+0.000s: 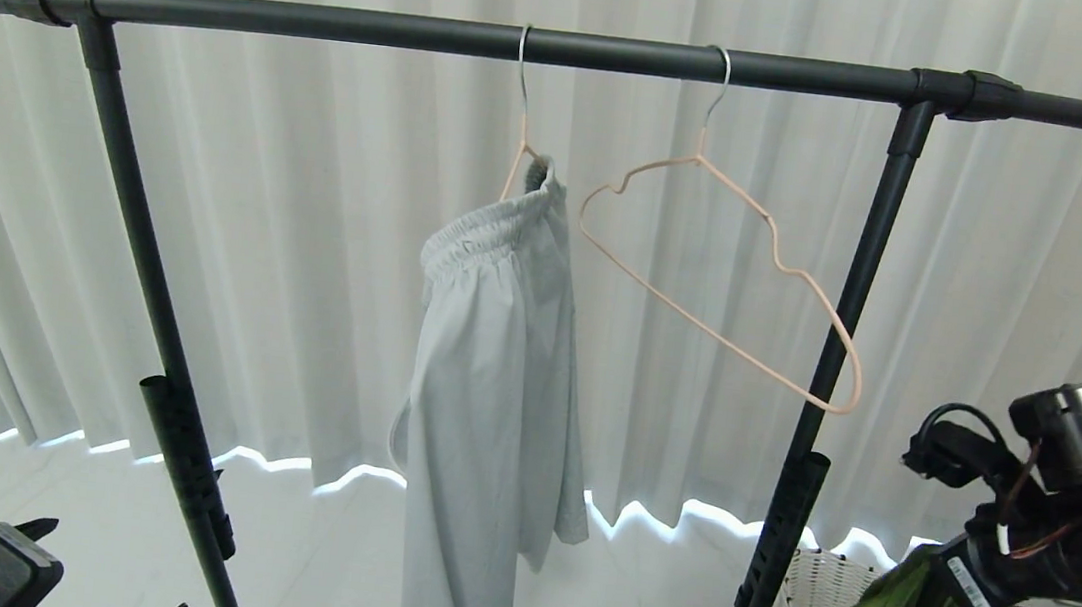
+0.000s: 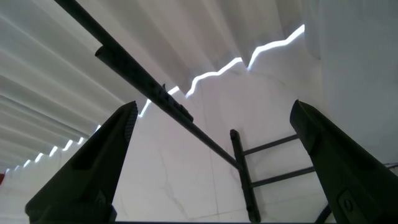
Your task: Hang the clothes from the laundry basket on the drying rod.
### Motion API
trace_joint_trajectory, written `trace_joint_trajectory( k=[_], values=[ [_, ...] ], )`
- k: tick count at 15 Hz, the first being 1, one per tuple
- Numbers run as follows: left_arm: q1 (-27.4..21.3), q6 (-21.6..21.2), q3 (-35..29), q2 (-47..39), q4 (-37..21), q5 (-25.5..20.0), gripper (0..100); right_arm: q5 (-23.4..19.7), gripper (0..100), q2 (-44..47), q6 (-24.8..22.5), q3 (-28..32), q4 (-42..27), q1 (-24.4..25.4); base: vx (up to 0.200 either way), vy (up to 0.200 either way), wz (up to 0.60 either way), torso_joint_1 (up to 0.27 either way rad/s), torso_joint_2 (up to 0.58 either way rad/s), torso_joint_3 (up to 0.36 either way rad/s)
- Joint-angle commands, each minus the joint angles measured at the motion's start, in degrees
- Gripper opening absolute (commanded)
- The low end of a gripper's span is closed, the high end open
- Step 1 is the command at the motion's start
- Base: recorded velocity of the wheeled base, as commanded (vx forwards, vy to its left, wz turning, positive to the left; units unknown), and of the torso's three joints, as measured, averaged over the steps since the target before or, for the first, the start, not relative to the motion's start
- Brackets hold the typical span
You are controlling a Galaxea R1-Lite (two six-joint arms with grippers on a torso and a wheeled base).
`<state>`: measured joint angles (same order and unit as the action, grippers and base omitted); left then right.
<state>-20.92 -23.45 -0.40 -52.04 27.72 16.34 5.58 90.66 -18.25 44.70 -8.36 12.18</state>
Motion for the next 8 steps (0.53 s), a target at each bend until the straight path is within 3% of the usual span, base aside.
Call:
trace_joint_trajectory(
  k=[1, 3, 8],
  values=[
    [0.0, 0.0, -0.4, 0.0, 0.1, 0.0, 100, 1.6, 0, -10.5, 0.4, 7.7, -7.9, 1.4, 0.0, 0.0, 0.0, 0.0, 0.0, 0.0],
    [0.1, -0.1, -0.7, 0.1, 0.1, 0.0, 100, 1.8, 0, -14.1, 0.4, 9.3, -11.6, 2.2, 0.0, 0.0, 0.0, 0.0, 0.0, 0.0],
    [0.1, 0.0, -0.7, 0.0, 0.1, 0.0, 100, 1.7, 0, -18.4, 0.4, 7.9, -11.5, 3.8, -0.2, 0.0, 0.0, 0.003, 0.0, 0.002]
  ],
)
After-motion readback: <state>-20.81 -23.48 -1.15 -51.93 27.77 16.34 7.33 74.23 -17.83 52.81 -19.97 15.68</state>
